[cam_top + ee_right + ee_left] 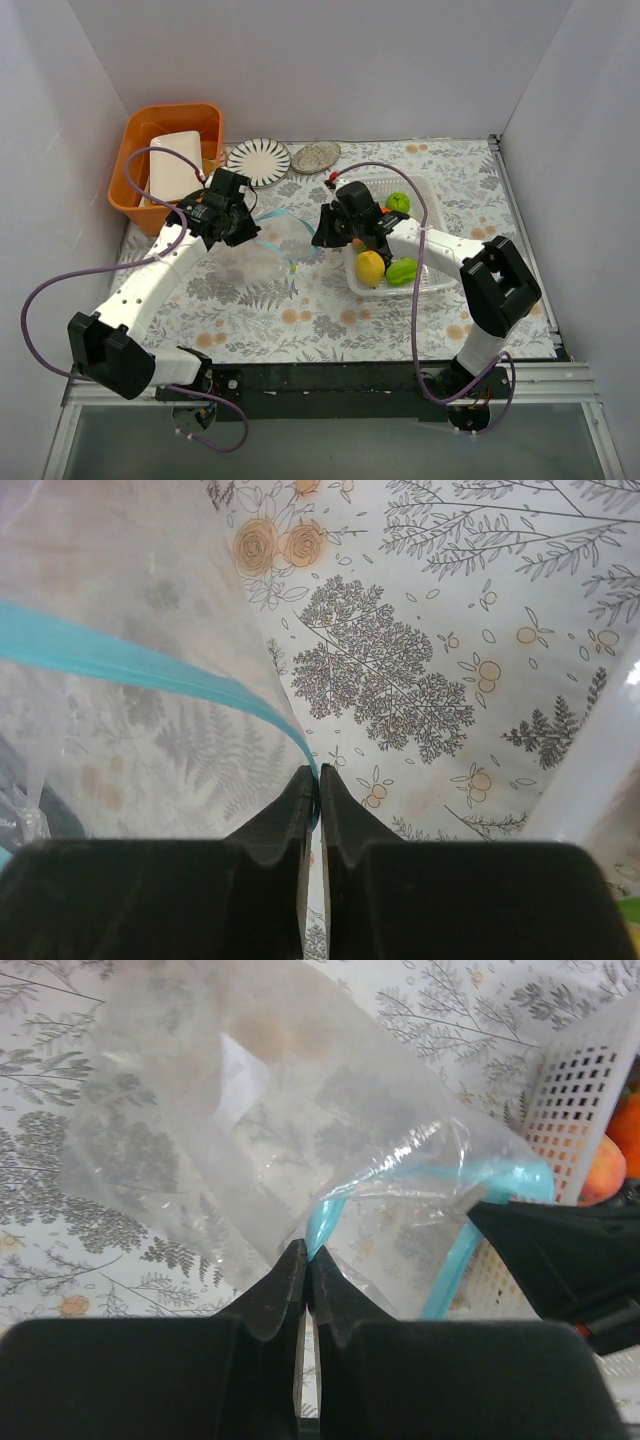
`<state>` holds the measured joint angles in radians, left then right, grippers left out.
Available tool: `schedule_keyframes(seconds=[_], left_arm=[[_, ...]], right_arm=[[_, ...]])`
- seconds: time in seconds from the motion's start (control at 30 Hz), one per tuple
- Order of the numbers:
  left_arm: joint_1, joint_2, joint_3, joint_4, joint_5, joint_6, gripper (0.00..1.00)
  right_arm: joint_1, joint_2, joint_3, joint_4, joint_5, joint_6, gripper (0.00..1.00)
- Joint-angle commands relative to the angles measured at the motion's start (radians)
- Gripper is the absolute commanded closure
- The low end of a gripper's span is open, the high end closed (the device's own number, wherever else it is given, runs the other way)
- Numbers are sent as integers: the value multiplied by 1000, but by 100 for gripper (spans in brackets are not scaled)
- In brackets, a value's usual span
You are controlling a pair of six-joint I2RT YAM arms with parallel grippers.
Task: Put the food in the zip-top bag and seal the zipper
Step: Open the zipper of the food storage bag.
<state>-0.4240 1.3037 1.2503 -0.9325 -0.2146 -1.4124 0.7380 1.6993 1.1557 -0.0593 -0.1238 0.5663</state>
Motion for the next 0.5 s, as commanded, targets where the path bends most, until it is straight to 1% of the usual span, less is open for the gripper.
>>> schedule_keyframes(seconds=[0.0,0.03,0.07,0.13,0.3,0.37,0.4,0.43,0.47], left_arm=[[-2,8,32,60,105,17,100],[-2,20,21,72,122,15,100],[-2,26,17,95,144,12,100],[-2,38,-2,113,153,1,100],[-2,95,-23,167,188,-2,100],[-2,112,-26,184,198,3,100],[-2,115,-28,187,205,6,100],[-2,117,-29,198,211,10,100],[-2,118,-29,204,213,15,100]], right_arm=[[-2,-1,99,-31,-66,-103,79],[-5,-15,105,-39,-69,-112,60],[-8,-30,114,-45,-71,-121,50],[-11,-84,130,-75,-27,-150,35],[-54,-209,102,-198,77,-186,30],[-97,-274,46,-247,116,-183,30],[-115,-291,26,-260,174,-184,30],[-155,-308,-20,-278,199,-183,27],[-179,-323,-43,-284,214,-186,27]])
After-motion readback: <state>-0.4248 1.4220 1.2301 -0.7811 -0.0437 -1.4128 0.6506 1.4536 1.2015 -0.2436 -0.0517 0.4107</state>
